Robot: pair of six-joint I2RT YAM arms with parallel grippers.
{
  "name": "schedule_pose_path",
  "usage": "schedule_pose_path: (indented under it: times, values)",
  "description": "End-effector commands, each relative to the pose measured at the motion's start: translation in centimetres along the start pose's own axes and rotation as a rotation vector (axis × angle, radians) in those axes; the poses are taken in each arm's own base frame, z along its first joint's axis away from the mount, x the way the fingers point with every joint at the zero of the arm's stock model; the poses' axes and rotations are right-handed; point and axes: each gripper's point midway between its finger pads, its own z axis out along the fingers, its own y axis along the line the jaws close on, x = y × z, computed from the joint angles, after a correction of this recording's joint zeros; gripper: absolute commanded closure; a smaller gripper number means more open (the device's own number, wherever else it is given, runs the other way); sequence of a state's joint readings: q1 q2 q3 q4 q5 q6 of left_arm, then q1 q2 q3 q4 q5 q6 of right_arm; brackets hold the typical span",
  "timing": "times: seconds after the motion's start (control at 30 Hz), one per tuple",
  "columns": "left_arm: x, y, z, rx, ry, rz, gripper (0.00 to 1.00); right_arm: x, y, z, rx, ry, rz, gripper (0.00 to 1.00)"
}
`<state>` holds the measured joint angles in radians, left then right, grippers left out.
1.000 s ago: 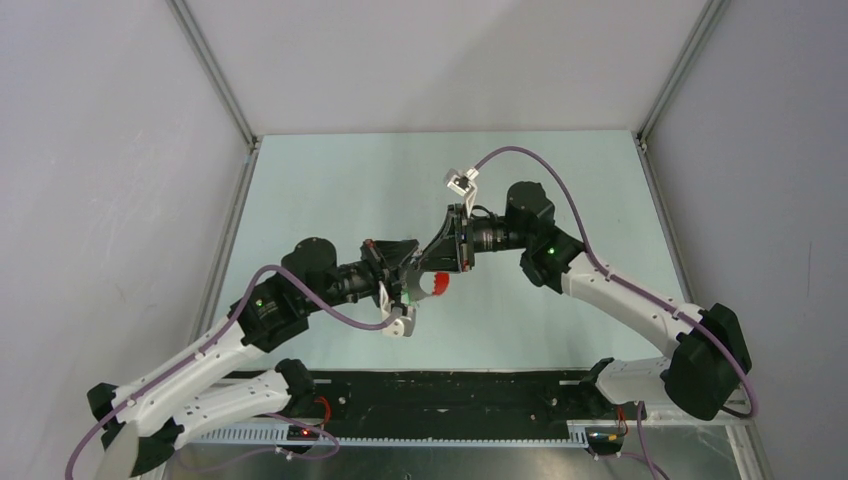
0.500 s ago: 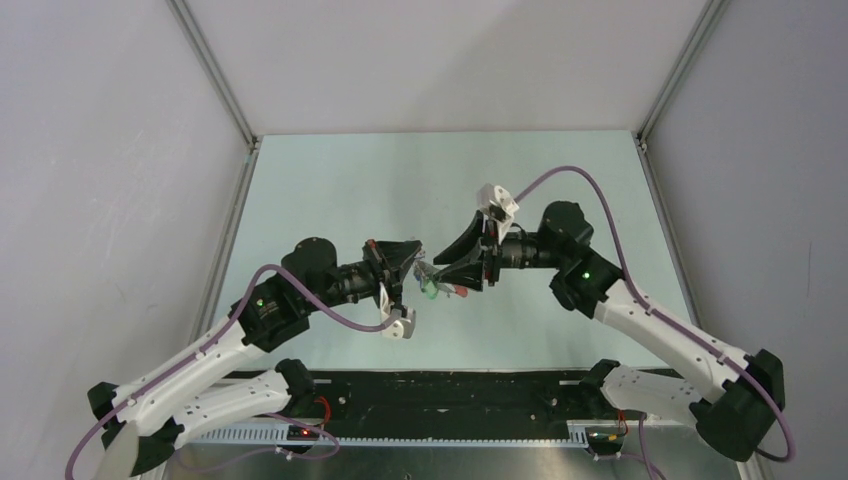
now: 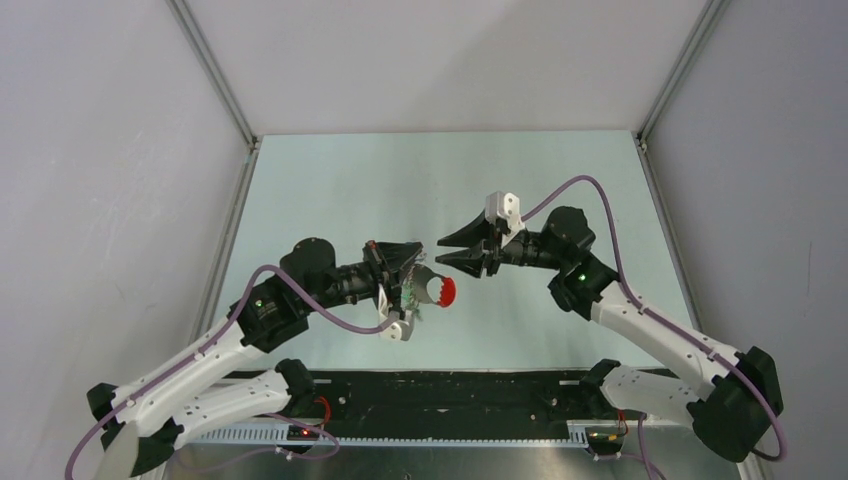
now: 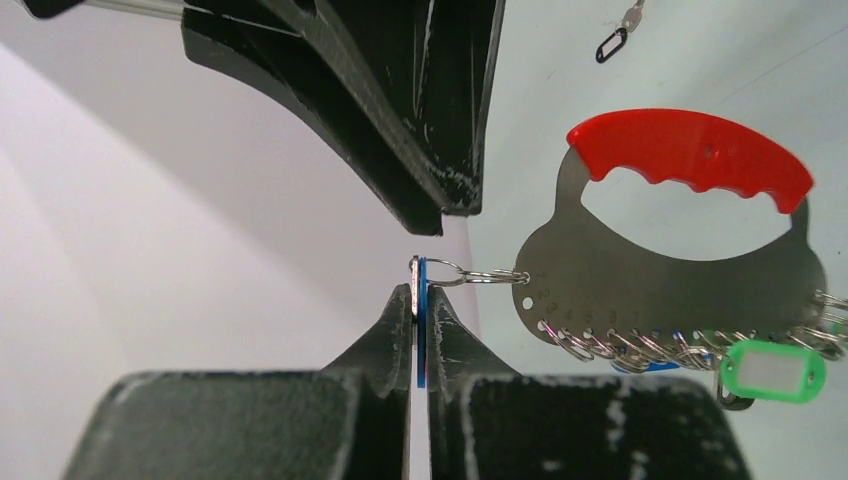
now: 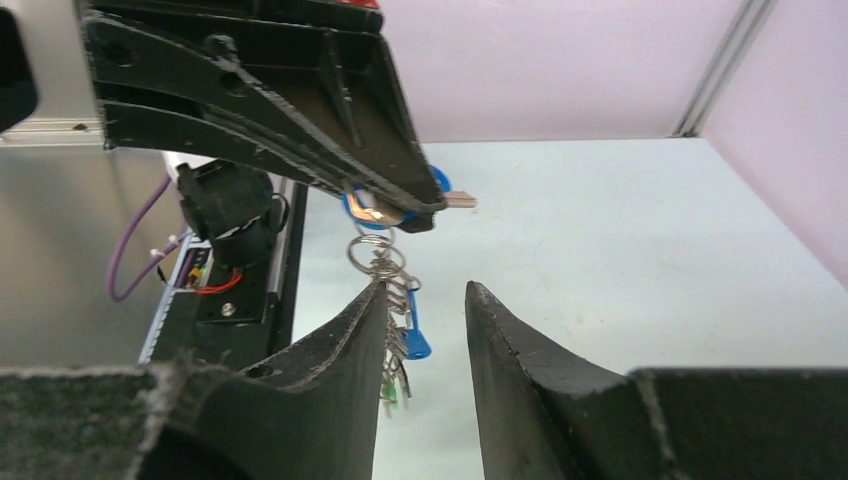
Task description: Remove the keys from the keyring
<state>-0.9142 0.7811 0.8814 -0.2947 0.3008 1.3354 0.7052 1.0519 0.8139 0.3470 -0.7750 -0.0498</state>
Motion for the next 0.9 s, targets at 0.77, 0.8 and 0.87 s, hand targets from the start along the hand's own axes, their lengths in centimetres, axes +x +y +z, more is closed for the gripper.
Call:
schedule_pose_path:
  times: [0.77,0.8,0.87]
  values:
    - [-2.8,5.0,-1.4,-0.132,-0.089,0.067,1.00,-0.4,2.0,3.0,-0.184,-0.086,-0.041,0.74]
    - [-2.8,5.0,-1.3,-0.131,-0.091,0.066,1.00,-0.3,2.0,3.0,-0.187,-0.085,-0.040,0.76]
    - [-2.9,5.0,-1.4,-0.133,-0.094,0.066,1.00,-0.3,2.0,3.1,-0.190,-0.087,-0.042,0.80]
